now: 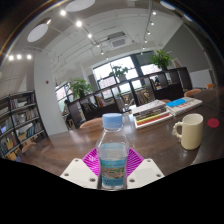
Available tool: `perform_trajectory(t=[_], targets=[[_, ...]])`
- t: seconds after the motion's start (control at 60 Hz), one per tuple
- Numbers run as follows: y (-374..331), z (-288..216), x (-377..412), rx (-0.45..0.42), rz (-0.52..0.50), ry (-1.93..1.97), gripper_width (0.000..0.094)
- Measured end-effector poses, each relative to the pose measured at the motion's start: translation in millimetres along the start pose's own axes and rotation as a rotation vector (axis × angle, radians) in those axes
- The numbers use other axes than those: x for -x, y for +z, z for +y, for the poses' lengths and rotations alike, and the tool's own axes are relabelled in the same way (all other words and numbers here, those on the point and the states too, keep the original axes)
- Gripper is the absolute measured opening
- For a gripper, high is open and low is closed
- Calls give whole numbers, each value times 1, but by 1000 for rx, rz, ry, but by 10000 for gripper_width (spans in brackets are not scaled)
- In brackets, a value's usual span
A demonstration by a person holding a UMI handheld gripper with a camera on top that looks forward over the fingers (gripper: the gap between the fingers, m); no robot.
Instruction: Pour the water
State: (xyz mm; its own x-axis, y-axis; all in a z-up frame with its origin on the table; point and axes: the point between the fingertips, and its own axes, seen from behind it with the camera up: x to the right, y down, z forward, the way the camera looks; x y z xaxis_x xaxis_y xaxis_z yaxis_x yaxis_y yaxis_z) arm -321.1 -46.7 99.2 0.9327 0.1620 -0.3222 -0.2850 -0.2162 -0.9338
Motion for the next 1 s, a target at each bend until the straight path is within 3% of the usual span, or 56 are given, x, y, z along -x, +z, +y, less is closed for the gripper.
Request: perform_trajectory(t=[0.25,0.433,0.667,1.0], targets=[[13,-78,-47,-115,-59,638,283],[15,-119,-83,-253,-144,1109,282],[7,-142,-128,-418,-202,1557,306],[-12,-154,-170,-556,-265,1965,304]])
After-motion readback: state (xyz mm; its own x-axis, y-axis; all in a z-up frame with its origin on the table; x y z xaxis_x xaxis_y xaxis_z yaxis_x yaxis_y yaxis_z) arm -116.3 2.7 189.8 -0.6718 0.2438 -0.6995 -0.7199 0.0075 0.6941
